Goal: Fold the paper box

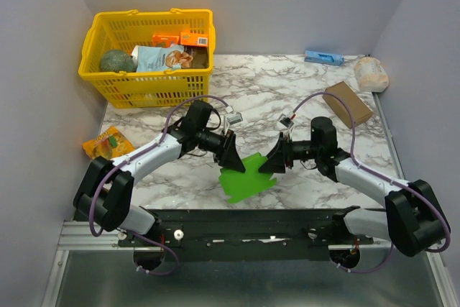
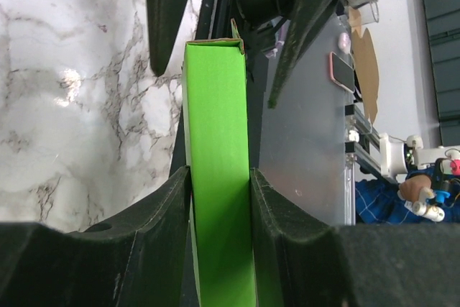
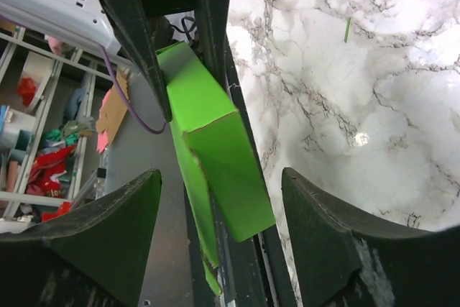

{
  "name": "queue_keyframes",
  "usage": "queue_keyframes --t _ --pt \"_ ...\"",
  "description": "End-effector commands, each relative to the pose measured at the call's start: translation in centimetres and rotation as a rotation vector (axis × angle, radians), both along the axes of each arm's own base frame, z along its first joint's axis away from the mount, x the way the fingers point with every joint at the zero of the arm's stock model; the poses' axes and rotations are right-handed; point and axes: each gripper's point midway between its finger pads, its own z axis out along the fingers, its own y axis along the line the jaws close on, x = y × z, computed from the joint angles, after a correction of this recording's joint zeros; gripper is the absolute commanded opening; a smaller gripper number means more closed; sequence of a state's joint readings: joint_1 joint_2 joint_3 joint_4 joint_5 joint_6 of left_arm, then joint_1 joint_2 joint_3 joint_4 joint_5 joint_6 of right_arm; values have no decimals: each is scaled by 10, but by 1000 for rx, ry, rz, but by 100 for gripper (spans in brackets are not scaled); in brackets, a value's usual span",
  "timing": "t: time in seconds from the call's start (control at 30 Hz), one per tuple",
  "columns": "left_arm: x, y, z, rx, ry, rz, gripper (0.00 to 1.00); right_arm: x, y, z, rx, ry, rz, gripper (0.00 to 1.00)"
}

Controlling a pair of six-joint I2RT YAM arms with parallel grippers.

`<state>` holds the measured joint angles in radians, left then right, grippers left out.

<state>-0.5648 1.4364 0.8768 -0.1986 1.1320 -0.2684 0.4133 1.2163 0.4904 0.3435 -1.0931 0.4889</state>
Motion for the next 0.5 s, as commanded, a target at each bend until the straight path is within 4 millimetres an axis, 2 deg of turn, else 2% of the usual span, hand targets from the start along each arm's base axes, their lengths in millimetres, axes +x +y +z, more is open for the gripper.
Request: queue_keyframes --t 0.0,0.07,0.13,0.17,0.2,0.3,0.37,0.4,0.47 --pt "-9 -5 16 -67 -8 -60 39 -4 6 -1 9 -25 35 76" --pt "-8 -5 16 -69 -9 -59 38 -6 8 -1 14 -29 50 76" --pt "-8 -5 16 -69 -6 -57 39 -8 10 2 27 -37 61 70" --pt "-8 -5 16 -70 -8 -57 39 -10 10 3 31 -34 67 64" --pt "-7 -5 16 -67 -11 -51 39 -12 10 3 33 -31 69 50" --pt "-4 -6 16 -61 -26 -36 47 -15 9 2 34 -18 69 38" --pt "3 -6 16 -46 -51 -2 59 -18 8 0 34 -6 68 33" --pt "6 -6 16 -38 -63 15 76 -20 7 -1 35 2 70 29" --pt "22 -4 14 -9 -100 87 88 -23 6 -5 29 35 62 26"
